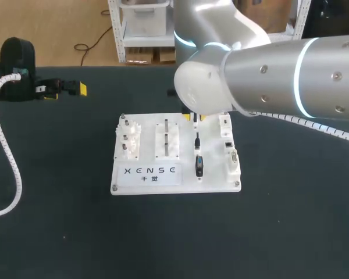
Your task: Insert the USB connector, Ethernet cable, and multi-pin plug into their matching sockets one by one.
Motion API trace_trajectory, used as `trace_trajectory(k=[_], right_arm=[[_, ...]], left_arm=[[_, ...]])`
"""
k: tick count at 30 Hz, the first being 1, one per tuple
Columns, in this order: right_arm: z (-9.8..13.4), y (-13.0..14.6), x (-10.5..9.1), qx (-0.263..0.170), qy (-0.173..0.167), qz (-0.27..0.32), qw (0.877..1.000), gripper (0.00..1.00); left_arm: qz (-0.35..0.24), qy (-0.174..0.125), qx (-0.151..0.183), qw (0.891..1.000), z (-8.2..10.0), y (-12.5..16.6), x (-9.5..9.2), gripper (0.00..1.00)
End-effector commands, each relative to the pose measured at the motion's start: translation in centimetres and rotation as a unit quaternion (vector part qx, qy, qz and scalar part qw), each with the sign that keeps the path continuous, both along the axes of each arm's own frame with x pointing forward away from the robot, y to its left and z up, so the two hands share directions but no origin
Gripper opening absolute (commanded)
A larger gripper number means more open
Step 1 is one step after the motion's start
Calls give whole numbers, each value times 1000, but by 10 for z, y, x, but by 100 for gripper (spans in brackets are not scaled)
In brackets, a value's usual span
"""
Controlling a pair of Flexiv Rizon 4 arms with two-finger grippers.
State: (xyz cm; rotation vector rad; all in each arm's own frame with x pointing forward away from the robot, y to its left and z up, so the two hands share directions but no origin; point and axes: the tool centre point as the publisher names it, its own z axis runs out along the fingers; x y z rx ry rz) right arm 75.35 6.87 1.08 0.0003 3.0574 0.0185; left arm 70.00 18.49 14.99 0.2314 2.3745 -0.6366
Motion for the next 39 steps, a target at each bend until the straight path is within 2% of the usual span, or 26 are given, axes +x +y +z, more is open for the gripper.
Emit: trace_trajectory(k=[1, 6, 9, 17, 24, 29, 39], right_arm=[[1, -2, -1, 1, -1, -1, 1000, 23], [0, -2, -2, 1, -1, -2, 1000, 17], [0, -3, -2, 1, -4, -2, 1000, 0], [13, -4, -7, 8, -29, 1, 1000, 0], [35, -9, -11, 25, -51, -1, 998, 0], [46, -25, -13, 30, -61, -6, 998, 0], [41, -62, -18, 10, -88, -12, 996, 0]], left_arm=[[0, 0, 0, 1000, 0, 0, 0, 100], [0, 0, 0, 1000, 0, 0, 0, 100], [0, 0, 0, 1000, 0, 0, 0, 100], [0, 0, 0, 1000, 0, 0, 0, 100], [0, 0, 0, 1000, 0, 0, 0, 100], [0, 0, 0, 1000, 0, 0, 0, 100], [0, 0, 0, 1000, 0, 0, 0, 100]])
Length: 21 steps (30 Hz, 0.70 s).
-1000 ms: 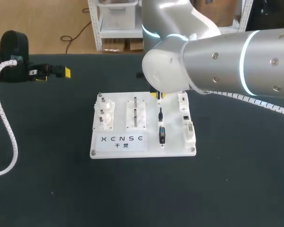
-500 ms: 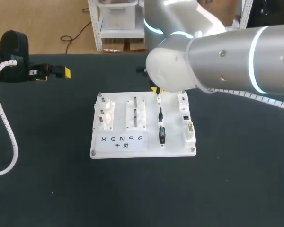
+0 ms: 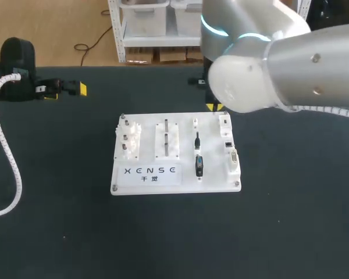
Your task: Insert the USB connector, Ethernet cable, and multi-pin plug into their matching sockets one by one.
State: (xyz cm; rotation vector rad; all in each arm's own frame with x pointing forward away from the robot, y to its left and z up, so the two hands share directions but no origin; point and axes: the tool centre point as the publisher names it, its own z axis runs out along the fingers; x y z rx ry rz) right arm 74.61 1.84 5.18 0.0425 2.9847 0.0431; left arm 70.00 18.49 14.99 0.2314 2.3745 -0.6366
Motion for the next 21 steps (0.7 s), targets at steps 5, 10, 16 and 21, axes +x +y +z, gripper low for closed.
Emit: trace_trajectory(k=[5, 10, 16, 21], right_arm=[[-5, -17, -11, -12, -60, 6, 998, 0], [-8, -21, -11, -18, -56, 5, 998, 0], [-13, -24, -11, -23, -54, 3, 998, 0], [-17, -25, -10, -29, -50, 0, 998, 0]], left_arm=[[0, 0, 0, 1000, 0, 0, 0, 100], [0, 0, 0, 1000, 0, 0, 0, 100], [0, 0, 0, 1000, 0, 0, 0, 100], [0, 0, 0, 1000, 0, 0, 0, 100]])
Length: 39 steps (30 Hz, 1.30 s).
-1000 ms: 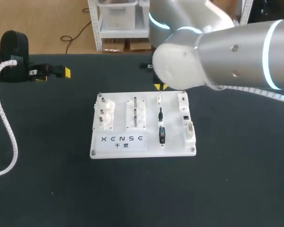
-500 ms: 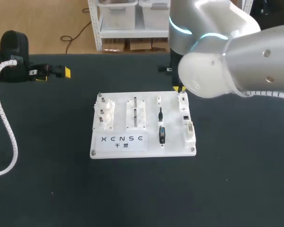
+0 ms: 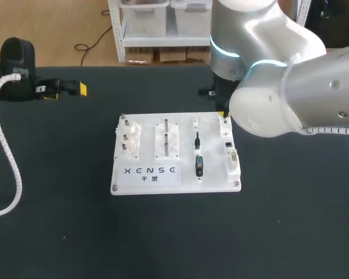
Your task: Insert the USB connector, Ethernet cable, and multi-pin plug into their matching sockets one by one.
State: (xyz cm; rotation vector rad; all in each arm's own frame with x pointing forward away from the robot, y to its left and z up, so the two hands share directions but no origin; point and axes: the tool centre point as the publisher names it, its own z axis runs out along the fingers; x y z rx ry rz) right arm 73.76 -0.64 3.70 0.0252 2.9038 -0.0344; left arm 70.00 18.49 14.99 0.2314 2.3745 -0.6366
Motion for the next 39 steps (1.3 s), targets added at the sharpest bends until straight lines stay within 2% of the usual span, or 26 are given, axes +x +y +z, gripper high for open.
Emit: trace_trajectory(k=[1, 19, 39], right_arm=[[-3, -1, -2, -3, -9, -4, 1000, 0], [-12, -6, 1, -11, -5, -8, 1000, 0], [-16, -1, 0, -9, 1, -3, 1000, 0]], left_arm=[[0, 0, 0, 1000, 0, 0, 0, 100], [0, 0, 0, 1000, 0, 0, 0, 100], [0, 0, 0, 1000, 0, 0, 0, 100]])
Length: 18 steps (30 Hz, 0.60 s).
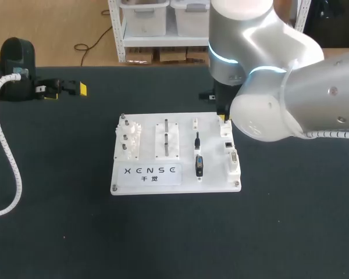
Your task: Insert the USB connector, Ethernet cable, and multi-pin plug into their matching sockets one by one.
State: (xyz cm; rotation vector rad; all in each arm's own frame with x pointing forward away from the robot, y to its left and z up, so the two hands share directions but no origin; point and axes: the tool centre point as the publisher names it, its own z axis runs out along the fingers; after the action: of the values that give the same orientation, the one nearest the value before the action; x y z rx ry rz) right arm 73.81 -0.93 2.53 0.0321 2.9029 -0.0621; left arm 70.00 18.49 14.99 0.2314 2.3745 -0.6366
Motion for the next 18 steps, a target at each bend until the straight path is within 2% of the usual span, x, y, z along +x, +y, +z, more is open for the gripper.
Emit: trace_trajectory(k=[1, 9, 18], right_arm=[[-4, 3, -1, 0, 1, 1, 1000, 0], [-4, 4, 1, 1, 1, -2, 1000, 0], [-24, -5, 4, 4, 36, -31, 999, 0]], left_arm=[[0, 0, 0, 1000, 0, 0, 0, 100], [0, 0, 0, 1000, 0, 0, 0, 100], [0, 0, 0, 1000, 0, 0, 0, 100]])
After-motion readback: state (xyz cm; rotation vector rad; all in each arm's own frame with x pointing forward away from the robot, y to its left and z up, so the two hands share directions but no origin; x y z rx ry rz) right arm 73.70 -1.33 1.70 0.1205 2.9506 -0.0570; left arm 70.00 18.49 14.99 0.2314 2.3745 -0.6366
